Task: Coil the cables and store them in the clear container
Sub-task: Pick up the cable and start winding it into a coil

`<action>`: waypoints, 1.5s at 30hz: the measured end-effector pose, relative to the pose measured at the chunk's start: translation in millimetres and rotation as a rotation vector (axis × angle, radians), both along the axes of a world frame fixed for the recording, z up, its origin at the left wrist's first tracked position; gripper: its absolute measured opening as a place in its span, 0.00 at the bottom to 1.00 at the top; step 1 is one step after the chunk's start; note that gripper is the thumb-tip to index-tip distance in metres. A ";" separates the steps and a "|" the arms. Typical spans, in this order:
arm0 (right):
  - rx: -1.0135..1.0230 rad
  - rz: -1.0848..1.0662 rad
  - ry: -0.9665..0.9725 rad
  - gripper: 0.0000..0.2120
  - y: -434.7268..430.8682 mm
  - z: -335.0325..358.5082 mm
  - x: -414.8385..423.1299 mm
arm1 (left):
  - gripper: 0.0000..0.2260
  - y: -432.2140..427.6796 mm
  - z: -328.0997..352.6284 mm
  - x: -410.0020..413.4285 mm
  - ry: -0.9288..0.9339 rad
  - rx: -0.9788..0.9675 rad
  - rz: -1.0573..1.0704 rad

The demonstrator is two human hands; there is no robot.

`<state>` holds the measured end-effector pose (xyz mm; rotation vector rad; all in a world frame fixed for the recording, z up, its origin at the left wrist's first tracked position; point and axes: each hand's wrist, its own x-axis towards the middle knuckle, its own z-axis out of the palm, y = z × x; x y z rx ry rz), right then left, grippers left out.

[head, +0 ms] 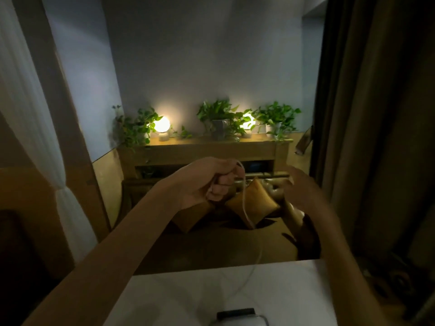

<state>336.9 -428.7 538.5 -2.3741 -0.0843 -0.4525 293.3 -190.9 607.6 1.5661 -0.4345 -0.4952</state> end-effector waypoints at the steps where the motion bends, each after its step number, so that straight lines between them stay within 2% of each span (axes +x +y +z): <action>1: 0.215 0.208 -0.013 0.16 -3.2 13.8 -7.4 | 0.14 -12.3 1.5 1.7 -0.023 0.005 -0.037; 3: 0.511 0.622 0.064 0.16 3.1 31.6 -21.4 | 0.16 -39.1 4.7 4.8 -0.040 -0.014 -0.116; 4: 0.604 0.717 0.118 0.15 6.4 34.1 -24.7 | 0.19 -52.2 6.3 6.6 -0.020 -0.058 -0.162; 5: 0.683 0.719 0.141 0.15 8.7 33.0 -24.9 | 0.23 -64.3 7.7 10.0 0.020 -0.134 -0.213; 7: 0.770 0.630 0.056 0.14 5.7 29.8 -21.0 | 0.27 -83.3 10.0 17.8 0.128 -0.348 -0.325; 9: 0.796 0.590 0.011 0.13 -3.1 24.4 -17.1 | 0.26 -97.8 9.1 22.9 0.171 -0.516 -0.369; 12: 0.799 0.561 0.103 0.16 -6.3 17.5 -26.1 | 0.19 -118.8 5.3 25.0 0.057 -0.590 -0.258; 14: 0.736 0.557 0.167 0.18 -6.3 9.9 -36.7 | 0.18 -129.7 5.0 28.2 -0.038 -0.602 -0.162; 17: 0.458 0.575 0.156 0.15 -12.8 0.5 -54.1 | 0.18 -134.1 5.8 40.8 -0.160 -0.598 -0.017; 20: 0.160 0.511 -0.030 0.11 -28.9 -2.8 -64.6 | 0.18 -132.4 2.1 52.1 -0.223 -0.470 0.089; 25: -0.138 0.459 -0.256 0.10 -57.1 10.4 -70.1 | 0.17 -137.8 -13.0 53.1 -0.280 -0.306 0.138; 28: -0.357 0.316 -0.585 0.12 -69.3 16.6 -59.5 | 0.21 -149.5 -25.0 43.0 -0.506 0.024 0.113; 30: -0.479 0.216 -0.795 0.16 -78.9 22.7 -50.6 | 0.25 -158.7 -31.7 33.0 -0.556 0.177 0.027; 32: -0.529 0.215 -0.886 0.24 -90.7 28.0 -44.7 | 0.26 -160.8 -33.4 30.0 -0.484 0.117 0.039; 34: -0.528 0.227 -0.932 0.20 -99.3 31.4 -44.3 | 0.25 -156.1 -31.0 36.7 -0.350 -0.054 0.082; 35: -0.533 0.231 -0.941 0.16 -101.2 31.4 -43.5 | 0.22 -154.2 -30.3 40.2 -0.349 -0.097 0.109; 37: -0.543 0.240 -0.958 0.12 -103.7 34.8 -42.0 | 0.15 -157.1 -31.2 42.7 -0.451 -0.057 0.129; 40: -0.520 0.279 -1.022 0.09 -105.5 43.1 -36.7 | 0.13 -167.3 -38.0 33.2 -0.570 0.045 0.025; 42: -0.501 0.286 -1.043 0.07 -106.3 47.7 -31.6 | 0.17 -169.1 -41.5 26.7 -0.465 -0.026 -0.023; 45: -0.416 0.285 -1.005 0.07 -109.4 49.0 -19.0 | 0.28 -169.2 -44.5 23.8 -0.317 -0.116 -0.088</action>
